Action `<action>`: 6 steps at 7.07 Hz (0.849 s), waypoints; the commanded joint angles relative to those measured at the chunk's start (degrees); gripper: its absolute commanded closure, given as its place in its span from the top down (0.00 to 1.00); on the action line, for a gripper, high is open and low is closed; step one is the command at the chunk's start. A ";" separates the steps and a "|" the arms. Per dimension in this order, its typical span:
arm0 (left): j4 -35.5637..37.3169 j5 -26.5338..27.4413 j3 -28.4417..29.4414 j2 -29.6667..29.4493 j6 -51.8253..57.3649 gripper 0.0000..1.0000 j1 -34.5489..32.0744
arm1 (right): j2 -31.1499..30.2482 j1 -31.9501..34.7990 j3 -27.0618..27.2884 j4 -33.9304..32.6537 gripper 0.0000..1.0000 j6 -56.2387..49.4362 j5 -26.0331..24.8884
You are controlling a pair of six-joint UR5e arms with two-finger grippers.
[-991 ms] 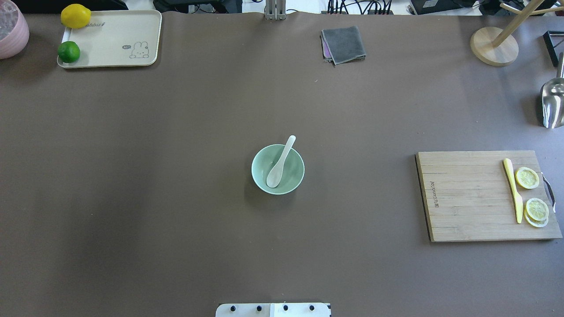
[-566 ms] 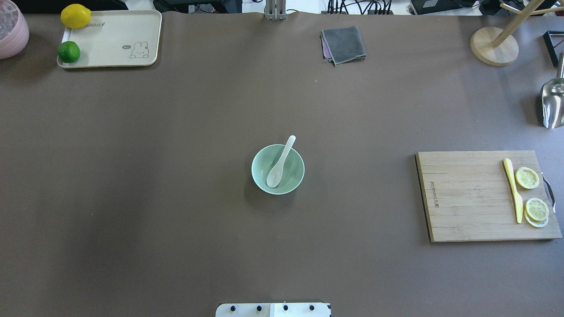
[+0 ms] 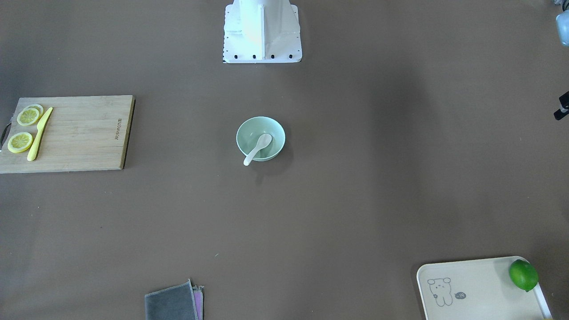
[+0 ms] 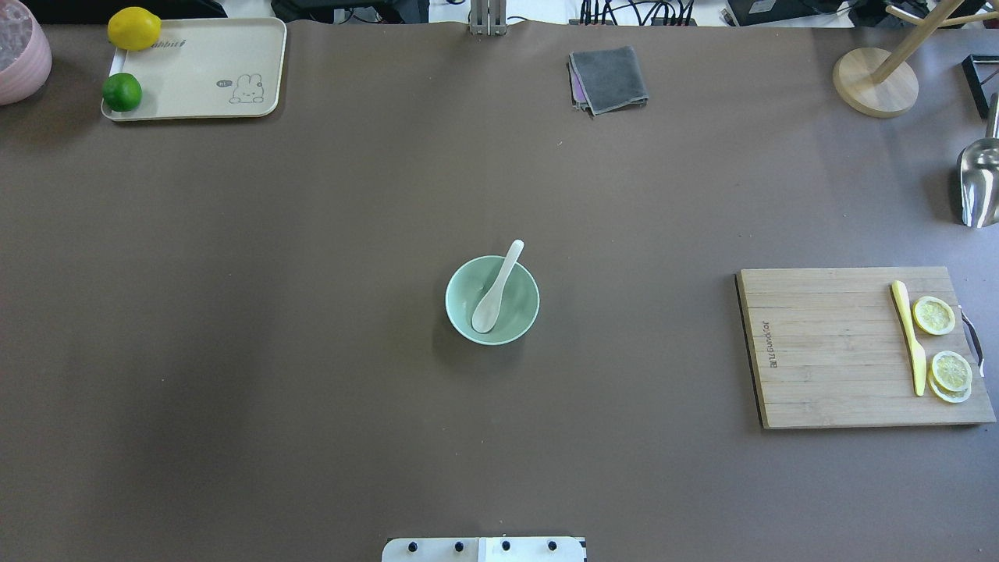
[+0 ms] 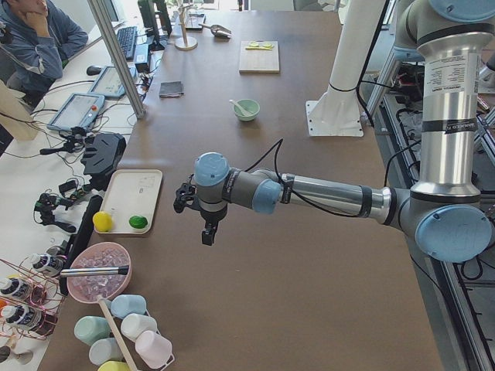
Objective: Place spoon in bowl
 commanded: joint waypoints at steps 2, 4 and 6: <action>0.03 -0.18 0.25 0.63 -0.18 0.98 0.09 | -0.05 -0.09 -0.03 0.49 1.00 0.04 0.06; 0.03 -0.44 -0.19 0.63 -0.18 0.98 0.09 | -0.13 -0.09 0.06 0.50 1.00 0.04 0.32; -0.06 -0.53 -0.19 0.72 -0.27 0.98 0.09 | -0.13 0.00 0.06 0.50 1.00 0.04 0.41</action>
